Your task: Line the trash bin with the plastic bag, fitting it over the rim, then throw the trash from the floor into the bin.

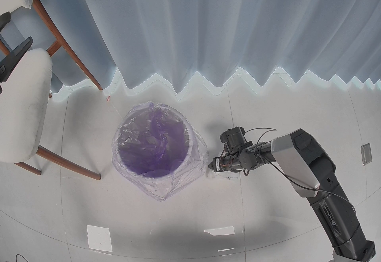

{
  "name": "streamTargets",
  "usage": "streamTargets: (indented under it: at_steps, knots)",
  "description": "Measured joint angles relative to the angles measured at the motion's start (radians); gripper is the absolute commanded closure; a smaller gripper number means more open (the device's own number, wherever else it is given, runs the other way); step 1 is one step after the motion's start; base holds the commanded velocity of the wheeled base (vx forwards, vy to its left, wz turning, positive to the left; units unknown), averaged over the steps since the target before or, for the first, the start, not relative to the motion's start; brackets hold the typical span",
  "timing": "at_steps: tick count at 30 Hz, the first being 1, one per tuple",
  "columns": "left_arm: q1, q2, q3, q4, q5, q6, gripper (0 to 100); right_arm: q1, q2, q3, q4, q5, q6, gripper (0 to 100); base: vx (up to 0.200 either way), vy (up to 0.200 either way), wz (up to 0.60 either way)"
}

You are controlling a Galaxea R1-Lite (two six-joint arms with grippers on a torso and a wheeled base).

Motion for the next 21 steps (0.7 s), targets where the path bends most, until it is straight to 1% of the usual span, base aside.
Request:
streamTargets:
  at_steps: [8,10,13,18,21]
  knots:
    - [-0.004,-0.001,0.000,0.000,0.000,0.000,0,0.011,0.003,-0.003,-0.001,-0.045,0.026,100,0.000,0.000,0.00]
    - [-0.005,-0.002,0.000,0.000,0.000,0.000,0,0.015,-0.004,0.000,-0.002,-0.048,0.044,100,0.000,0.000,0.00]
    - [-0.005,-0.003,0.000,0.000,0.000,0.000,0,0.024,-0.039,0.024,-0.002,-0.049,0.092,100,0.000,0.000,0.00]
    - [-0.005,-0.004,0.000,0.000,0.000,0.000,0,0.033,-0.139,0.140,-0.020,-0.044,0.153,100,0.000,0.000,0.00]
    - [-0.005,-0.004,0.003,0.000,-0.010,0.002,0,0.037,-0.231,0.279,-0.061,-0.036,0.168,100,0.000,0.000,0.00]
